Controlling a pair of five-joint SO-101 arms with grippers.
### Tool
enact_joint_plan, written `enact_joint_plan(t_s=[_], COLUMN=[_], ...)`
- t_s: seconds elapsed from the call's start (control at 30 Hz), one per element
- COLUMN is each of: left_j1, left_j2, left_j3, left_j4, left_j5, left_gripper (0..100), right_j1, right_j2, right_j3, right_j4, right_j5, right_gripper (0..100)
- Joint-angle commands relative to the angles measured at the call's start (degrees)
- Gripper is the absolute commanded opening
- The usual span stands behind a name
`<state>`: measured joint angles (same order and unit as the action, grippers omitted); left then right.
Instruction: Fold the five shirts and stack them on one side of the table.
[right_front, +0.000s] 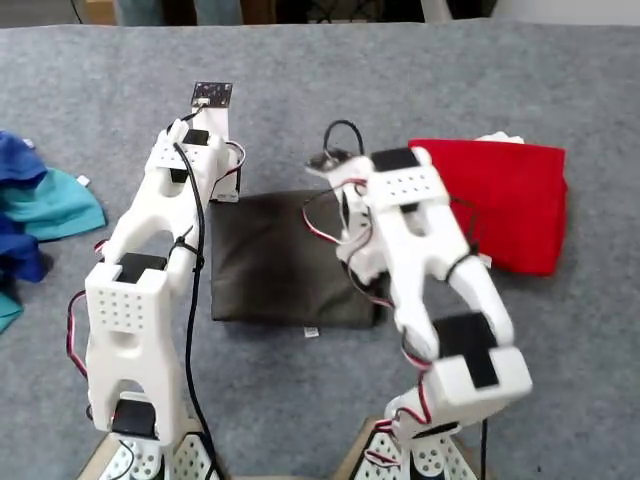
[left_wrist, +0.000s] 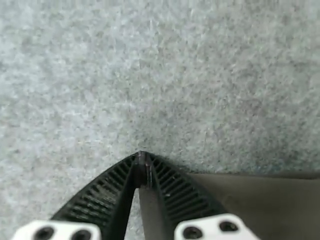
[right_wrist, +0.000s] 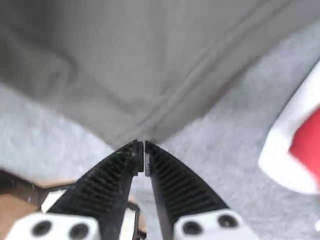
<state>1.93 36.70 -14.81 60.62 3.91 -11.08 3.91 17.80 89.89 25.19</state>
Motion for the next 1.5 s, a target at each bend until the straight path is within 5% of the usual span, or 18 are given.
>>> enact_joint_plan(t_s=[0.0, 0.17, 0.37, 0.6, 0.83, 1.37, 1.47], left_j1=[0.5, 0.3, 0.5, 0.4, 0.4, 0.2, 0.1], left_j2=[0.1, 0.1, 0.1, 0.1, 0.1, -0.5, -0.3], left_j3=[-1.7, -1.7, -1.2, -1.2, -1.2, -1.3, -1.4], left_j4=[0.3, 0.3, 0.2, 0.2, 0.2, 0.3, 0.3], left_j5=[-0.3, -0.3, -0.4, -0.4, -0.4, -0.6, -0.6], left_gripper=[3, 3, 3, 3, 3, 3, 3], right_j1=[2.7, 8.1, 6.9, 1.6, 9.1, 10.0, 10.0], right_j2=[-7.7, -14.3, -19.6, -9.5, 2.4, -16.6, -20.8], right_j3=[10.5, 21.4, 10.6, 14.1, 19.0, 8.8, 9.0], right_j4=[-2.9, -8.8, -4.4, -11.1, -23.4, 1.8, 3.5], right_j5=[3.2, 7.6, 4.7, -3.7, -3.4, -4.0, -9.6], right_gripper=[1.5, 1.5, 1.5, 1.5, 1.5, 1.8, 1.8])
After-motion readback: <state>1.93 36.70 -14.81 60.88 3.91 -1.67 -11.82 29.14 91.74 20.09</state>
